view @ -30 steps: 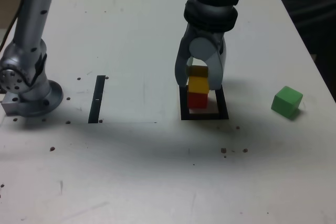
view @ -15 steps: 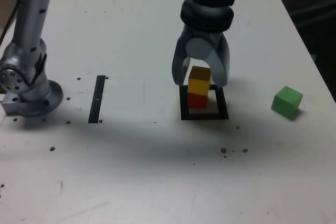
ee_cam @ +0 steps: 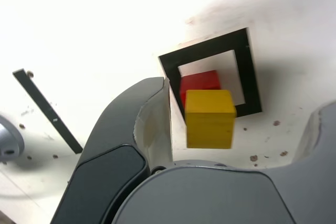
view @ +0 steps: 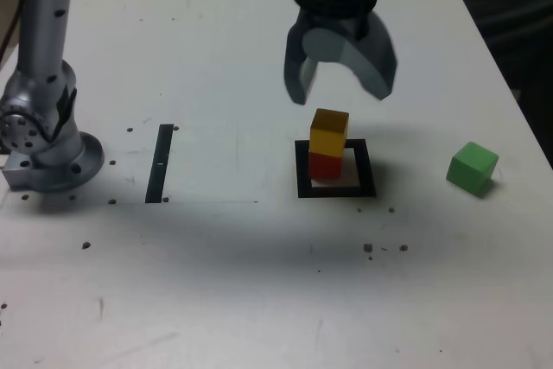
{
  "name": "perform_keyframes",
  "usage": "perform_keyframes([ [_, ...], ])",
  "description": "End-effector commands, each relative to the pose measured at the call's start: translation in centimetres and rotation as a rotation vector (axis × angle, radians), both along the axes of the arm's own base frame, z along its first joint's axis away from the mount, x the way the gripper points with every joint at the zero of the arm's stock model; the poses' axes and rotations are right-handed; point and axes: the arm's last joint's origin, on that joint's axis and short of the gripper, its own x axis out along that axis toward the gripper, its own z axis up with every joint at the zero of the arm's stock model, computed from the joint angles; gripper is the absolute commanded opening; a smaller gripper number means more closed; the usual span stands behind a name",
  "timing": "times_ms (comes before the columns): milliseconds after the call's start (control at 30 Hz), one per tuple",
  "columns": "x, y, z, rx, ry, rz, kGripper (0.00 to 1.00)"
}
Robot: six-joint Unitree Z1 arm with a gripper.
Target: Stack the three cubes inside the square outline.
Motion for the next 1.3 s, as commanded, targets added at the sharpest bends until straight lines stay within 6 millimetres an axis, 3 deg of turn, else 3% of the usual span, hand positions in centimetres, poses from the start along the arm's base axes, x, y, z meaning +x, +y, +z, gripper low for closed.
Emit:
perform_keyframes([
  [0, 0.5, 0.1, 0.3, 0.014, -0.013, -0.024, 1.0],
  [233, 2.8, 0.2, 0.7, 0.045, -0.042, -0.132, 1.0],
  [733, 8.5, 0.0, -1.4, 0.056, -0.048, -0.366, 1.0],
  [1267, 12.0, -3.9, -3.6, 0.044, -0.034, -0.522, 1.0],
])
